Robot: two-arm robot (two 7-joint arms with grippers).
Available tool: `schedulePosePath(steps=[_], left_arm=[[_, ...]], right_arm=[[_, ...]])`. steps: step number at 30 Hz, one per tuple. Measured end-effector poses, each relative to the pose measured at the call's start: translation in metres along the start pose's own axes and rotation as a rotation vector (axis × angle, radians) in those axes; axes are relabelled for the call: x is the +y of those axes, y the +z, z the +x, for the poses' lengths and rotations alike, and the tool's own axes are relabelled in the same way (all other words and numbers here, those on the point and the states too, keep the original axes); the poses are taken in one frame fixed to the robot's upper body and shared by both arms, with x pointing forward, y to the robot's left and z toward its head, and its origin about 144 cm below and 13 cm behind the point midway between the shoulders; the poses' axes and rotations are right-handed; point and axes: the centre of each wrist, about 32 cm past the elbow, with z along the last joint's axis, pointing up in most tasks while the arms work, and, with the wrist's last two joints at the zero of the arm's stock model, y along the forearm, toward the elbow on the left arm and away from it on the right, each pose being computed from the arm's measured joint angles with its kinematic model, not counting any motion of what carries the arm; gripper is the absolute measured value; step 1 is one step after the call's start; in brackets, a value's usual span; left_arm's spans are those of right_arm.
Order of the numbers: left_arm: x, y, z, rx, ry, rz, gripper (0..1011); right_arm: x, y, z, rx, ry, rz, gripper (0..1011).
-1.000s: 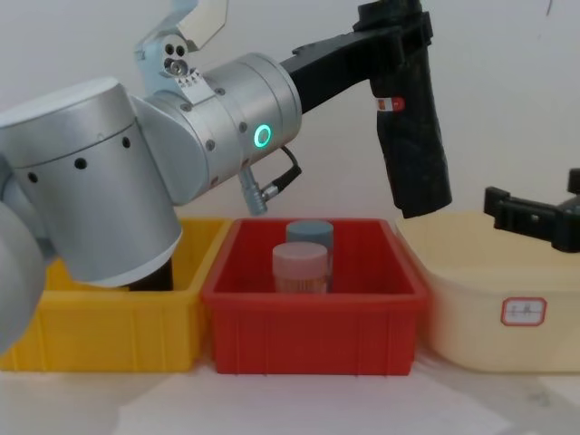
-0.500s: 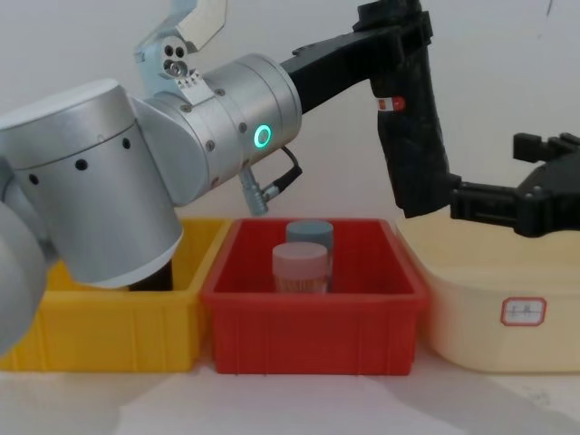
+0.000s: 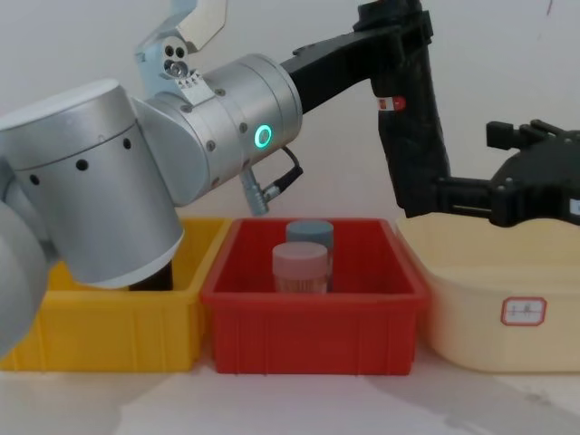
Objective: Pick up the garbage bag with the one hand and transfer it to the other hand.
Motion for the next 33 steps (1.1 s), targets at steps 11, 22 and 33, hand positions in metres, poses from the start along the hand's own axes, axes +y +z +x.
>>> schedulePosePath(steps=[11,22,33], left_arm=[[0.000,0.000,0.000,0.001,0.000,0.000,516],[0.000,0.000,0.000,0.001,0.000,0.000,516],[0.000,0.000,0.000,0.001,0.000,0.000,516]], right_arm=[[0.017,-0.005,0.005,-0.009,0.004,0.006,999],[0.038,-0.008,0.007,0.006,0.014,0.003,1000],[0.055,-0.010,0.011,0.021,0.010,-0.005,1000]])
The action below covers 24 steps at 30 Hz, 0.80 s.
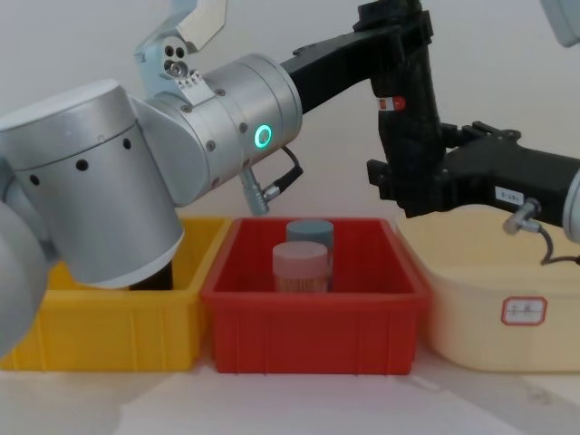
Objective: Pick up the garbage bag with the one hand and transfer it to the other hand.
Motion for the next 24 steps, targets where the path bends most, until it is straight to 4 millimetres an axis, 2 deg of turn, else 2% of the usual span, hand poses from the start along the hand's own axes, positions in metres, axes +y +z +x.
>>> schedulePosePath(steps=[7,10,12,14,15,18,24], left_arm=[[0.000,0.000,0.000,0.000,0.000,0.000,516],[0.000,0.000,0.000,0.000,0.000,0.000,516],[0.000,0.000,0.000,0.000,0.000,0.000,516],[0.000,0.000,0.000,0.000,0.000,0.000,516],[0.000,0.000,0.000,0.000,0.000,0.000,516],[0.000,0.000,0.000,0.000,0.000,0.000,516],[0.000,0.000,0.000,0.000,0.000,-0.001,516]], right_arm=[[0.008,0.000,0.002,0.010,0.001,-0.001,865],[0.009,0.001,0.002,0.014,0.002,-0.001,768],[0.010,0.001,0.002,0.017,0.002,-0.001,752],[0.011,0.002,0.002,0.022,0.001,-0.003,635],[0.011,0.002,0.002,0.023,0.001,-0.004,635],[0.011,0.003,0.001,0.026,0.001,-0.006,520],[0.012,0.005,0.001,0.029,0.001,-0.007,499]])
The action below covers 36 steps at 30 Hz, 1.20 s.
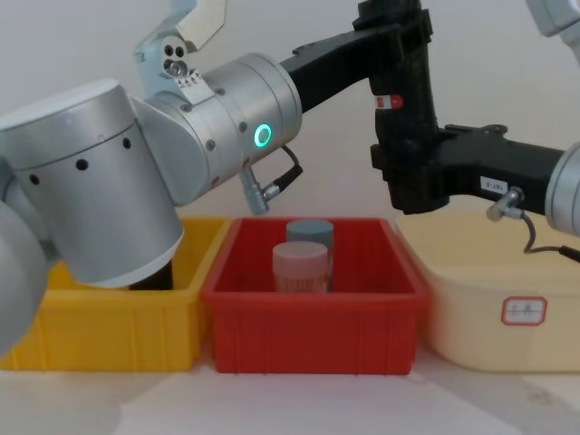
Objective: Pick up the garbage bag with the one hand and transfer it to the other hand.
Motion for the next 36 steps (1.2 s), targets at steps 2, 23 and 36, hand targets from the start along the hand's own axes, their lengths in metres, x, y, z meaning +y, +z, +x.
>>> schedulePosePath(steps=[2,23,36], left_arm=[[0.000,0.000,0.000,0.000,0.000,0.000,516],[0.000,0.000,0.000,0.000,0.000,0.001,1001],[0.000,0.000,0.000,0.000,0.000,0.001,1001]], right_arm=[[0.000,0.001,0.000,0.001,0.000,0.000,499],[-0.003,0.007,0.006,0.032,-0.062,0.004,499],[-0.017,0.001,0.031,0.071,-0.212,-0.037,499]])
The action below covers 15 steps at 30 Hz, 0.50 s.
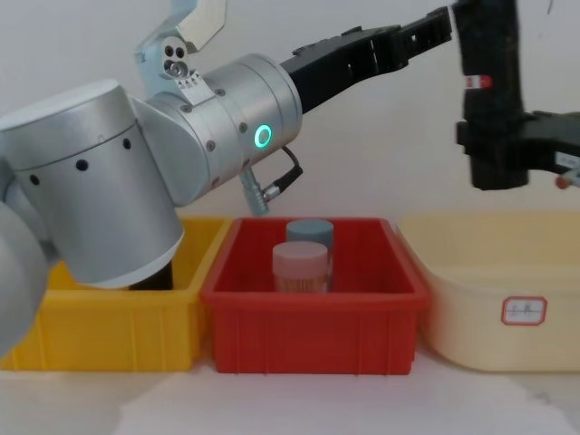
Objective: Pick up the garbage bag with the one hand and transfer it to the other hand.
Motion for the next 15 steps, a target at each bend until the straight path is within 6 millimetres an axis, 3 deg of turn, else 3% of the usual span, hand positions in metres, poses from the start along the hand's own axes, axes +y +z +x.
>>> schedulePosePath(steps=[12,15], left_arm=[[0.000,0.000,0.000,0.000,0.000,0.000,1001],[0.000,0.000,0.000,0.000,0.000,0.000,1001]], right_arm=[[-0.012,-0.011,0.023,0.018,-0.124,-0.069,499],[-0.015,-0.013,0.027,0.019,-0.150,-0.086,550]])
